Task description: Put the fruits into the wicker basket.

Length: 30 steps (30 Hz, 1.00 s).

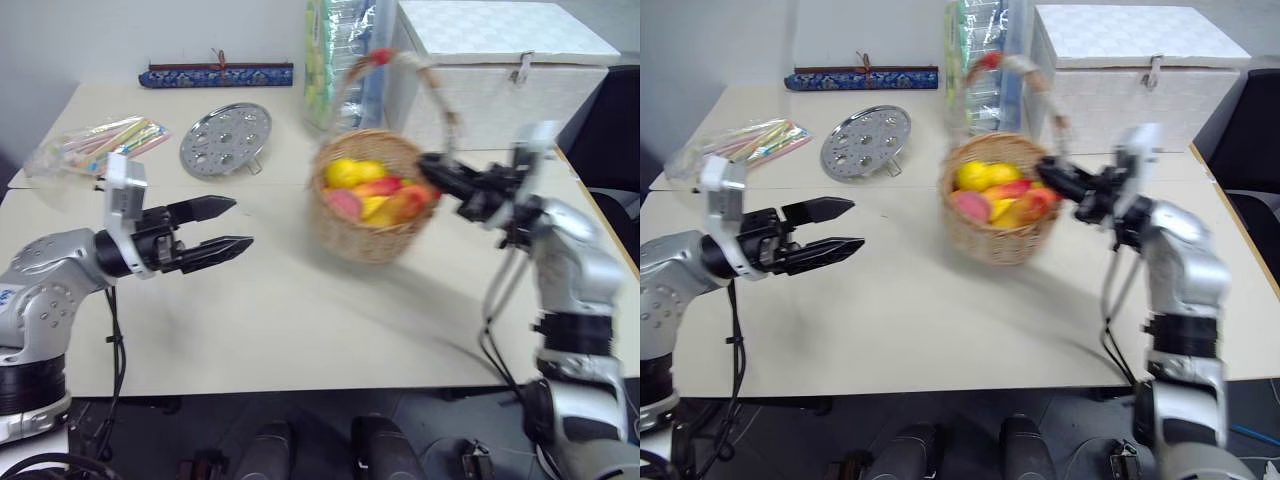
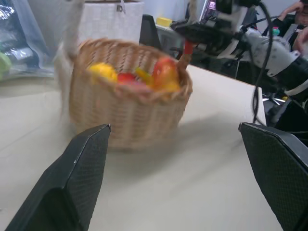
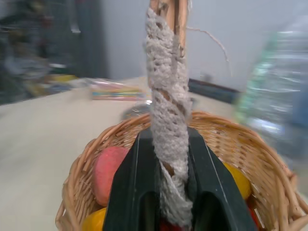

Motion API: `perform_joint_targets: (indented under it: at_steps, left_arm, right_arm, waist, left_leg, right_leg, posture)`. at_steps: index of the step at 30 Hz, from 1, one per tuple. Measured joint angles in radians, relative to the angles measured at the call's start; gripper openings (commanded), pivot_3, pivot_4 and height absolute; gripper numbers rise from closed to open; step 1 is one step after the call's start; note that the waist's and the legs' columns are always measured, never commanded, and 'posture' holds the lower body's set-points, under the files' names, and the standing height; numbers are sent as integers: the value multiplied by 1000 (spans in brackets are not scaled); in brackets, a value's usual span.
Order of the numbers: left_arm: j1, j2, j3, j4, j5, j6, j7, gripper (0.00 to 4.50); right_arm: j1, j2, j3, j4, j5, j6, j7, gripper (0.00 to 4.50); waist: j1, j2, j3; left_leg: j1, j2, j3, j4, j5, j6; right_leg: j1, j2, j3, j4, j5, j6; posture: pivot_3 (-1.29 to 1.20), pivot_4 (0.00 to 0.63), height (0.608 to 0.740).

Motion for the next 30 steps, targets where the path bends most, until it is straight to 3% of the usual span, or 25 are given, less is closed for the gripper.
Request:
perform_joint_targets:
  at_steps: [5, 9, 13, 16, 19, 22, 26, 30]
  left_arm:
    - [-59, -16, -62, 44, 29, -35, -38, 4500]
    - [-116, -37, -104, 79, 47, -55, -63, 4500]
    - [-139, -44, -125, 106, 63, -65, -82, 4500]
    - [-139, -45, -124, 109, 68, -66, -86, 4500]
    - [-131, -42, -122, 108, 69, -67, -88, 4500]
    - [-74, -11, -119, 107, 76, -68, -106, 4500]
    - [25, 28, -102, 109, 114, -103, -135, 4500]
    - [188, 67, -86, 119, 227, -266, -160, 4500]
  right_arm:
    - [78, -66, -101, -25, 0, 8, -99, 179]
    - [49, -82, -101, 196, -44, -91, -109, 179]
    - [-6, -123, -108, 353, -49, -145, -78, 1543]
    - [2, -132, -99, 352, -42, -145, -46, 2574]
    - [40, -158, -99, 315, -38, -146, -30, 3554]
    - [147, -250, -122, 297, -41, -162, 17, 4487]
    - [355, -335, -158, 238, -73, -238, 120, 4487]
    - [550, -369, -160, 132, -87, -318, 250, 4487]
  waist:
    - [-11, 0, 0]
    - [-24, 0, 0]
    - [-29, 0, 0]
    - [-28, 0, 0]
    - [-25, 0, 0]
    - [-16, 0, 0]
    - [-6, 0, 0]
    - [-12, 0, 0]
  left_leg:
    - [5, 1, 8, -4, 0, 1]
    - [6, 1, 10, -4, 0, 2]
    - [6, 2, 11, -4, 0, 3]
    - [6, 3, 11, -4, 0, 3]
    - [6, 2, 11, -4, 0, 3]
    - [6, 2, 10, -4, 0, 3]
    - [6, 2, 10, -4, -1, 4]
    - [11, 3, 14, -7, -1, 5]
  right_leg:
    - [0, 2, 0, 1, 0, -1]
    - [0, 2, 1, 1, 1, 0]
    - [1, 2, 1, 1, 1, 0]
    - [1, 3, 1, 1, 1, 0]
    - [1, 2, 1, 1, 1, 0]
    - [2, 2, 1, -1, 1, 0]
    - [2, 2, 2, -1, 1, 0]
    - [4, 3, 4, -1, 1, 0]
  posture:
    - [0, 150, 740]
    - [0, 150, 740]
    - [0, 150, 740]
    - [0, 150, 740]
    - [0, 150, 740]
    - [0, 150, 740]
    - [0, 150, 740]
    - [0, 150, 740]
